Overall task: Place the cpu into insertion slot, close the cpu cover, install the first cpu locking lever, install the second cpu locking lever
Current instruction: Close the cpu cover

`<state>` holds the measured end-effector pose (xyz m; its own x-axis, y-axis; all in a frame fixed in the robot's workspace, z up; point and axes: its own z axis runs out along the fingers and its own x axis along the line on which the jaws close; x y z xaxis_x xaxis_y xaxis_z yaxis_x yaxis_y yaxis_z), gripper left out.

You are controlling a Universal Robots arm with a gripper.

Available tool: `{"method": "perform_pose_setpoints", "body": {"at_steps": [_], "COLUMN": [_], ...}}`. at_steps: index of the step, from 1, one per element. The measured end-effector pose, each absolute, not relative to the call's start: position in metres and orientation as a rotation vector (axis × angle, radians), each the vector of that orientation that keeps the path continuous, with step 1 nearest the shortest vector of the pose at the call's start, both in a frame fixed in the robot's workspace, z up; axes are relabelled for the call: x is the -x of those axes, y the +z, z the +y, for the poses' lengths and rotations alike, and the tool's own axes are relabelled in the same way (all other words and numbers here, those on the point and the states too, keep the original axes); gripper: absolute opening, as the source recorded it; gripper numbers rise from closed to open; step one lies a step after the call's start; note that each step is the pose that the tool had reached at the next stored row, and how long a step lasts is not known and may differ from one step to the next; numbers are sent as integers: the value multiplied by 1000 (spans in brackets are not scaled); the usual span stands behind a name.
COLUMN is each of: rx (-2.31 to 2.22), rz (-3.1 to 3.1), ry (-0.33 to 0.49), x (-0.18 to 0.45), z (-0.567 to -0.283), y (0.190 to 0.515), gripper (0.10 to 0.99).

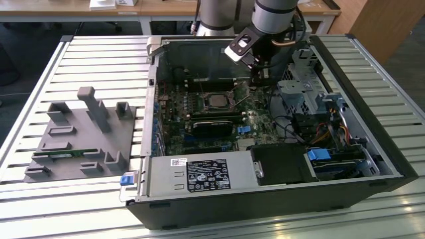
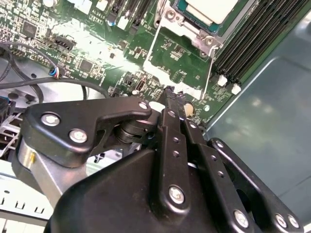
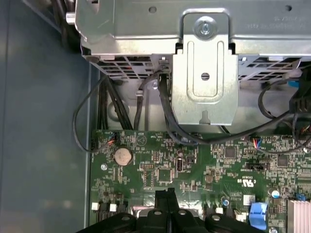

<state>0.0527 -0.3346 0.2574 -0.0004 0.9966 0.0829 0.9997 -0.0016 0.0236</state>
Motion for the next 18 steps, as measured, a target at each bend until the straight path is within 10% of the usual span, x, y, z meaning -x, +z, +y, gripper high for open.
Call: {"method": "perform_pose_setpoints", "body": {"at_steps": [18], "rx": [2186], "rz": [-2183], "ry": [-104], "x": [-63], "z": [-334], "y": [243], "gripper": [106]}}
